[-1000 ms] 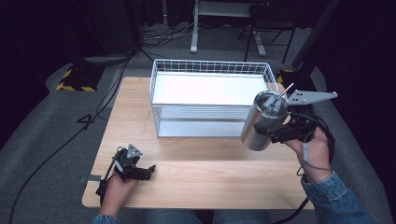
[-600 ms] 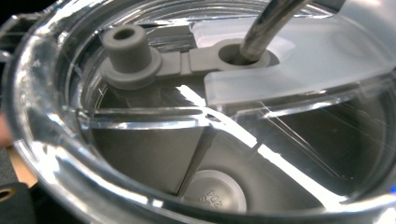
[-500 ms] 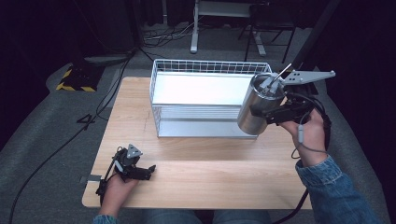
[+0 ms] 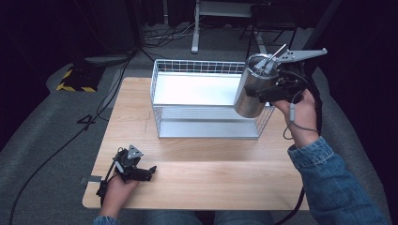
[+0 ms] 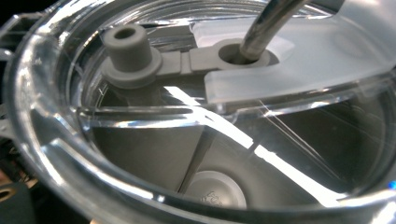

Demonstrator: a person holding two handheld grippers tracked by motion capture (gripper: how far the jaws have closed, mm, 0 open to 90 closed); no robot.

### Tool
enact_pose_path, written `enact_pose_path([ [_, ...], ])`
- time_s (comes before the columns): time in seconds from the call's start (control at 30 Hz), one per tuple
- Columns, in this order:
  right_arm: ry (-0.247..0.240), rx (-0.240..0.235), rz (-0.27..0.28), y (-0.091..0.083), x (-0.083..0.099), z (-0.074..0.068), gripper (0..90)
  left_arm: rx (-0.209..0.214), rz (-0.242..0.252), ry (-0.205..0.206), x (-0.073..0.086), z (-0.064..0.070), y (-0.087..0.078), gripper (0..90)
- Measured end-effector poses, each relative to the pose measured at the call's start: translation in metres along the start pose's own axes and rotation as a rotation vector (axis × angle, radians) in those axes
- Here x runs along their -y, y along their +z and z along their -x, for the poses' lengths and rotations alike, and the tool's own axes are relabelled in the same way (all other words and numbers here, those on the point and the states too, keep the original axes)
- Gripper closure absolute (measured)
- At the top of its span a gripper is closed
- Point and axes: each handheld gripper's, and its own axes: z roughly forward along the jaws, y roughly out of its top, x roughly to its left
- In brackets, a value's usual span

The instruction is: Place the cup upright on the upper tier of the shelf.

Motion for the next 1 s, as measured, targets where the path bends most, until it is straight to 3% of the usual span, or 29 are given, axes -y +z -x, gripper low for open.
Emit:
enact_pose_path([
  [0.23,0.021,0.024,0.013,0.013,-0.016,0.01,3.6,0.0,0.001,0.003,0.0,0.0,0.0,2.0],
  [0.43,0.027,0.064,-0.007,0.028,-0.027,0.016,3.6,-0.001,0.0,0.004,0.0,-0.001,0.0,2.0],
  [1.0,0.063,0.107,-0.019,0.073,-0.039,0.033,3.6,0.004,0.003,0.002,-0.001,-0.001,0.001,2.0],
])
